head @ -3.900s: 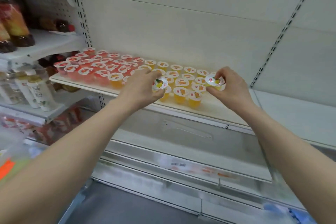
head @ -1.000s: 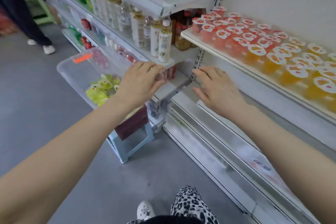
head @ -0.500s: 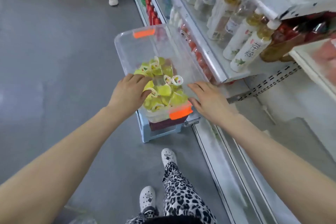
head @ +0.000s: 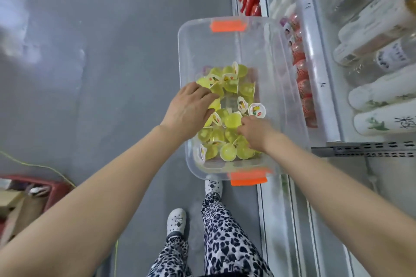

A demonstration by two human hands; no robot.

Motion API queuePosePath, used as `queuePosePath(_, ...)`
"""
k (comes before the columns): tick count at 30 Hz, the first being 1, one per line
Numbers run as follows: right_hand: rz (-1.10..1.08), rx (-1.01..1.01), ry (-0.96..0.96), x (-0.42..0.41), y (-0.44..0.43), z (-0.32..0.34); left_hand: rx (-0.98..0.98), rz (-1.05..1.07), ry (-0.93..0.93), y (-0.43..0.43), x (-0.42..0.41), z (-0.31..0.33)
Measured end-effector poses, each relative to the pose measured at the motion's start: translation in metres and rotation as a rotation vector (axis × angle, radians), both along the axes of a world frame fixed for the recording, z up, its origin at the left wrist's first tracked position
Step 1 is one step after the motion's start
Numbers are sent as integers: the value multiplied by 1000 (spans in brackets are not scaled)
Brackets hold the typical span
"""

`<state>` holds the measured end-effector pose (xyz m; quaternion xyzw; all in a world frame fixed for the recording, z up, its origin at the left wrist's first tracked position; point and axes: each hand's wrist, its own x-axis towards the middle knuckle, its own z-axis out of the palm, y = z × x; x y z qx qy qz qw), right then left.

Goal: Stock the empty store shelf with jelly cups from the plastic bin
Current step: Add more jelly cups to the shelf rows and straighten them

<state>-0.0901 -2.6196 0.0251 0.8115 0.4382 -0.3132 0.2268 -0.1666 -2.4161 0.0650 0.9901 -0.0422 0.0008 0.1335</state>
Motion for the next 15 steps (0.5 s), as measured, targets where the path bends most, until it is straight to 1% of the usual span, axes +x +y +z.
queuePosePath(2,-11,11,8,1,-1,0,14,-8,12,0,2,0)
queuePosePath(4,-100,34,24,1,-5,4,40,-20,30,0,4,1)
queuePosePath(6,-259,145,12,5,-12,14,92,-55,67,-2,7,1)
queuePosePath(8,-358,330,-31,11,-20,29,134,-98,114,-8,12,1)
queuePosePath(9,-378,421,-73,14,-24,38,141,-111,143,-13,17,-1)
queuePosePath(11,-352,567,-225,22,-28,54,154,-119,216,-27,28,-8)
queuePosePath(13,-301,644,-381,30,-31,64,171,-117,316,-43,41,-19)
queuePosePath(15,-297,702,-447,37,-34,66,191,-116,423,-59,51,-34)
